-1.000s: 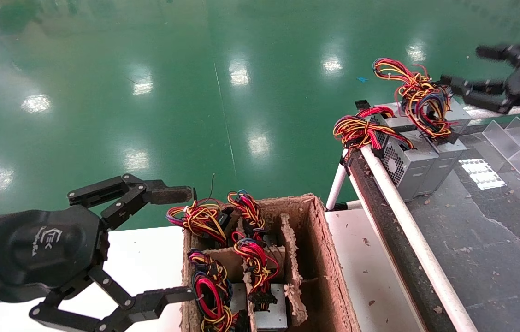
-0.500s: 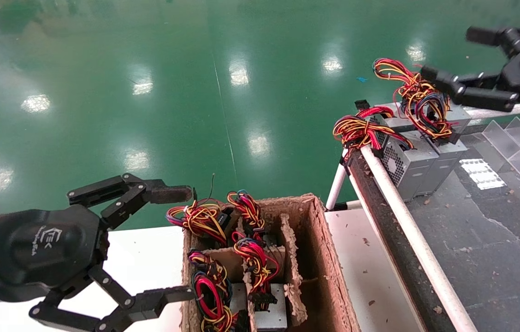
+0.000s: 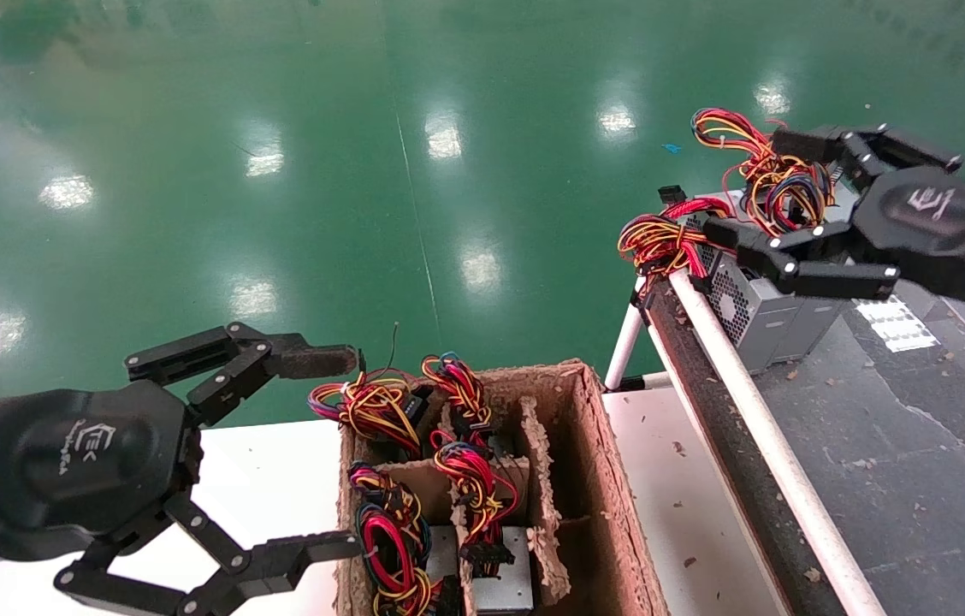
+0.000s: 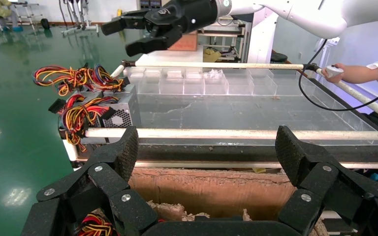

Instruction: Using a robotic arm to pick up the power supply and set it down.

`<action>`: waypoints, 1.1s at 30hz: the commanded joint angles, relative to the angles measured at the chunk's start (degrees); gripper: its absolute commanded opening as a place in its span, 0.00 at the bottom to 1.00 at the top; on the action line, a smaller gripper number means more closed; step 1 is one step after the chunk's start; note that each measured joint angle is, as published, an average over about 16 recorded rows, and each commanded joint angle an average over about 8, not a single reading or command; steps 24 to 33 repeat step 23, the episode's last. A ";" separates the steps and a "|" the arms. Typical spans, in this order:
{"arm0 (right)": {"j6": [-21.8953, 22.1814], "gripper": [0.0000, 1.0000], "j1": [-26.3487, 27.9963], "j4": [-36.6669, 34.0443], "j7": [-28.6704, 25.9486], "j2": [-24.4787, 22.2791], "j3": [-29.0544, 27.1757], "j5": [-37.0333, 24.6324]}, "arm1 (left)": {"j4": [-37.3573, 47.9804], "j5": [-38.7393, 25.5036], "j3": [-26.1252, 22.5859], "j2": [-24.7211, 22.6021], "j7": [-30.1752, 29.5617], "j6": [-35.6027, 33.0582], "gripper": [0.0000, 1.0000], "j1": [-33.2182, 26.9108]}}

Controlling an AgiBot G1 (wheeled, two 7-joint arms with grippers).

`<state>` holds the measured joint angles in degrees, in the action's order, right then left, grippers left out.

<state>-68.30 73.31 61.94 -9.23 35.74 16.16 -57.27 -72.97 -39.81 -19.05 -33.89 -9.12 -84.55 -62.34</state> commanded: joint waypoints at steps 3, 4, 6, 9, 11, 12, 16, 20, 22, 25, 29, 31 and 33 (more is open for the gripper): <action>-1.99 1.00 -1.34 1.33 -0.17 -0.08 -0.02 1.76 | 0.00 0.00 -0.01 0.00 0.00 0.00 1.00 0.00; -2.48 1.00 -1.67 1.66 -0.22 -0.10 -0.02 2.19 | 0.00 0.00 -0.01 0.00 0.00 0.00 1.00 0.00; -3.48 1.00 -2.35 2.33 -0.31 -0.14 -0.03 3.08 | 0.00 0.01 -0.01 0.00 0.00 0.00 1.00 0.00; -4.97 1.00 -3.36 3.33 -0.44 -0.20 -0.04 4.41 | 0.00 0.01 -0.01 0.01 0.01 0.01 1.00 0.00; -5.96 1.00 -4.02 3.99 -0.52 -0.25 -0.05 5.28 | 0.00 0.01 -0.02 0.01 0.01 0.01 1.00 0.00; -6.46 1.00 -4.36 4.32 -0.57 -0.27 -0.05 5.73 | 0.00 0.01 -0.02 0.01 0.01 0.01 1.00 0.00; -8.43 1.00 -5.69 5.65 -0.74 -0.35 -0.07 7.47 | 0.00 0.02 -0.02 0.01 0.01 0.01 1.00 -0.01; -10.43 1.00 -7.04 6.98 -0.91 -0.43 -0.09 9.24 | 0.00 0.02 -0.03 0.01 0.01 0.01 1.00 -0.01; -10.92 1.00 -7.37 7.31 -0.96 -0.45 -0.09 9.68 | 0.00 0.02 -0.03 0.01 0.01 0.01 1.00 -0.01; -11.17 1.00 -7.54 7.48 -0.98 -0.46 -0.09 9.90 | 0.00 0.02 -0.03 0.01 0.01 0.01 1.00 -0.01; -11.17 1.00 -7.54 7.48 -0.98 -0.46 -0.09 9.90 | 0.00 0.02 -0.03 0.01 0.01 0.01 1.00 -0.01; -11.17 1.00 -7.54 7.48 -0.98 -0.46 -0.09 9.90 | 0.00 0.02 -0.03 0.01 0.01 0.01 1.00 -0.01; -11.17 1.00 -7.54 7.48 -0.98 -0.46 -0.09 9.90 | 0.00 0.02 -0.03 0.01 0.01 0.01 1.00 -0.01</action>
